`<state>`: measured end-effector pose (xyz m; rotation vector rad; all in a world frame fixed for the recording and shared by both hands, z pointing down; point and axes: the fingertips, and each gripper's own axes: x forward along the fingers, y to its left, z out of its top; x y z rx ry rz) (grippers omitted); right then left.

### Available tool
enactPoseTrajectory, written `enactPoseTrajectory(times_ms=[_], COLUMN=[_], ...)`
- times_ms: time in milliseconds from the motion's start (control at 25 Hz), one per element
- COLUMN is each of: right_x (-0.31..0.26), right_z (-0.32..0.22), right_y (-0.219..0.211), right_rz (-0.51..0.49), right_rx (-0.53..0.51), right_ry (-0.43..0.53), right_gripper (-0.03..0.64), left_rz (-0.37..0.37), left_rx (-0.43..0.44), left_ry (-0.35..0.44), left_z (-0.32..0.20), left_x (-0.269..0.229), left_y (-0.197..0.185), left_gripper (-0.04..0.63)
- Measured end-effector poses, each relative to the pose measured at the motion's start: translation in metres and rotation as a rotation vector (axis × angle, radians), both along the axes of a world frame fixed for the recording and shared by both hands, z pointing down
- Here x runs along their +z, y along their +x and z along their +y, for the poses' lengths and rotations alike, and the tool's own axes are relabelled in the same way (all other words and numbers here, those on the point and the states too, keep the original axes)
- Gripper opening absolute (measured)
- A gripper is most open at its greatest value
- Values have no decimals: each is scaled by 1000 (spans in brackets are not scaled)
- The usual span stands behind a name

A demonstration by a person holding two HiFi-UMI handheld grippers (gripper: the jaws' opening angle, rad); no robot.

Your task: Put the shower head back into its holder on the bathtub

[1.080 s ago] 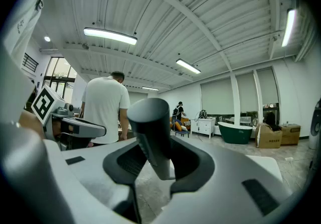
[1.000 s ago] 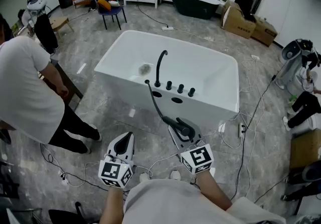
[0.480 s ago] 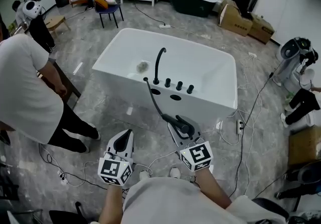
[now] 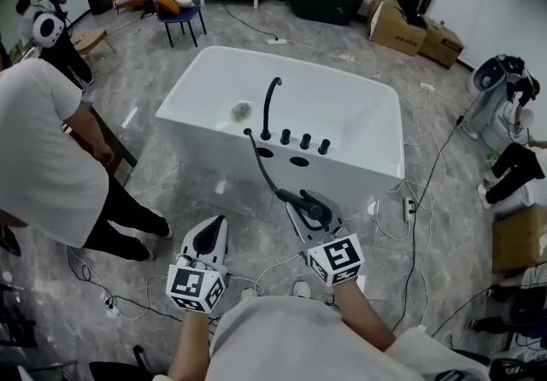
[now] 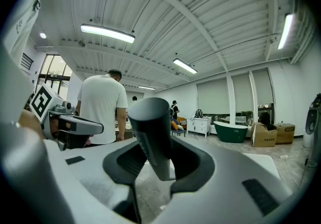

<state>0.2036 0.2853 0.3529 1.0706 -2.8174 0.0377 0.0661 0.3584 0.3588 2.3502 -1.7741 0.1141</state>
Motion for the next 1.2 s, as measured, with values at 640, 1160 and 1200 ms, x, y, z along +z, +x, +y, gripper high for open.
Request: enactPoseTrajectory(times_ms=[640, 1160, 1200], right_x=[-1, -12, -13], right_z=[11, 10, 9], right_y=[-15, -41, -43], right_rz=[8, -1, -3], right_rx=[78, 116, 112], right_ry=[-6, 7, 10], right_gripper=[144, 144, 144], left_rz=[-4, -3, -3], left_rx=[64, 80, 81], left_ry=[17, 20, 21], left_z=[13, 23, 20], left_x=[-3, 1, 1], left_y=[-32, -73, -73], left_gripper=[9, 9, 9])
